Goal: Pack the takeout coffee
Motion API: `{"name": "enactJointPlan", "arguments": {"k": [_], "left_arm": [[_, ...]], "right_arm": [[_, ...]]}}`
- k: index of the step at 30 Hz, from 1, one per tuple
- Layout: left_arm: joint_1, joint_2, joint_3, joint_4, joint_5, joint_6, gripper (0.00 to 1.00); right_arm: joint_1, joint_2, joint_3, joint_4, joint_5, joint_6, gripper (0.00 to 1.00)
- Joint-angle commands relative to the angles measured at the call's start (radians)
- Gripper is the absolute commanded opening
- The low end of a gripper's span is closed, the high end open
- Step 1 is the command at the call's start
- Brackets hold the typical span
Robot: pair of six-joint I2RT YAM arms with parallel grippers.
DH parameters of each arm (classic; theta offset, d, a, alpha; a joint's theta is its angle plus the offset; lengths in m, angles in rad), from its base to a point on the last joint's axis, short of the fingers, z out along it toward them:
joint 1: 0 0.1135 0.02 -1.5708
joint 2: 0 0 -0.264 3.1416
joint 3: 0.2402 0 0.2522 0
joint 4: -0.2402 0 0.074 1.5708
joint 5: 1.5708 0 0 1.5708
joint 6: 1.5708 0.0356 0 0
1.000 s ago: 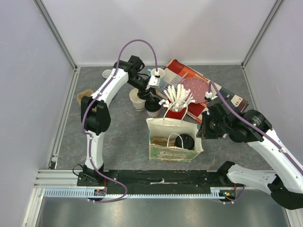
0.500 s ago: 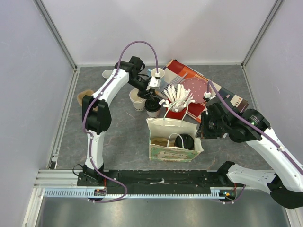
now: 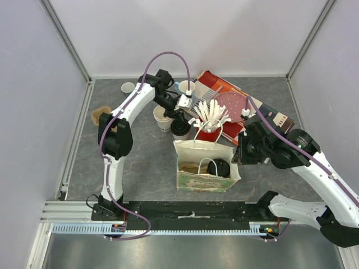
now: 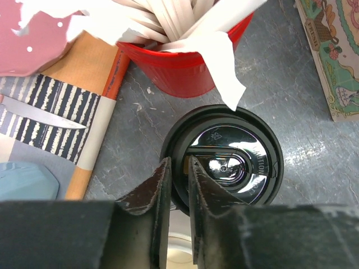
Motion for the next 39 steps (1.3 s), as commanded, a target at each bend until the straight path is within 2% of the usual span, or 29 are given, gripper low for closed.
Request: {"name": "enactJointPlan", "arguments": {"k": [1,3,6,9,12,17,22,25,26,29,32,39], "left_arm": [[-0.005,0.019,0.000,-0.050,-0.029,0.059,0.17],[-0.005,0.014,-0.005,-0.072,-0.036,0.068,0.02],[0.003,-0.004,-0.005,-0.099,-0.058,0.059,0.02],[0.026,-0.046,0.017,-0.091,-0.058,-0.039,0.02],[0.035,-0.098,0.024,-0.086,-0.072,-0.155,0.02],[0.035,-0.256,-0.055,-0.076,-0.101,-0.344,0.02],[0.037,-0.356,-0.066,-0.070,-0.185,-0.561,0.02],[0.035,-0.409,0.019,-0.085,-0.240,-0.657,0.02],[0.035,-0.415,0.099,-0.135,-0.243,-0.671,0.02],[0.035,-0.414,0.270,-0.221,-0.219,-0.705,0.02],[0.029,-0.423,0.378,-0.304,-0.145,-0.751,0.02],[0.003,-0.518,0.418,-0.269,-0.040,-0.840,0.02]], "right_arm": [[0.003,-0.007,0.027,-0.087,0.012,0.012,0.00],[0.002,-0.007,0.027,-0.087,0.013,0.011,0.00],[0.002,-0.004,0.027,-0.086,0.019,0.012,0.00],[0.002,-0.012,0.028,-0.077,0.024,0.015,0.00],[0.002,-0.018,0.027,-0.063,0.029,0.017,0.00],[0.002,-0.014,0.034,-0.034,0.022,0.005,0.00],[0.002,-0.032,0.022,-0.008,0.044,0.000,0.00],[0.002,-0.049,-0.007,0.009,0.042,0.002,0.00],[0.003,-0.053,-0.012,0.015,0.041,0.000,0.00],[0.002,-0.049,-0.012,0.029,0.048,-0.009,0.00],[0.003,-0.040,-0.007,0.041,0.058,-0.015,0.00],[0.002,-0.053,-0.032,0.090,0.068,-0.012,0.00]]}}
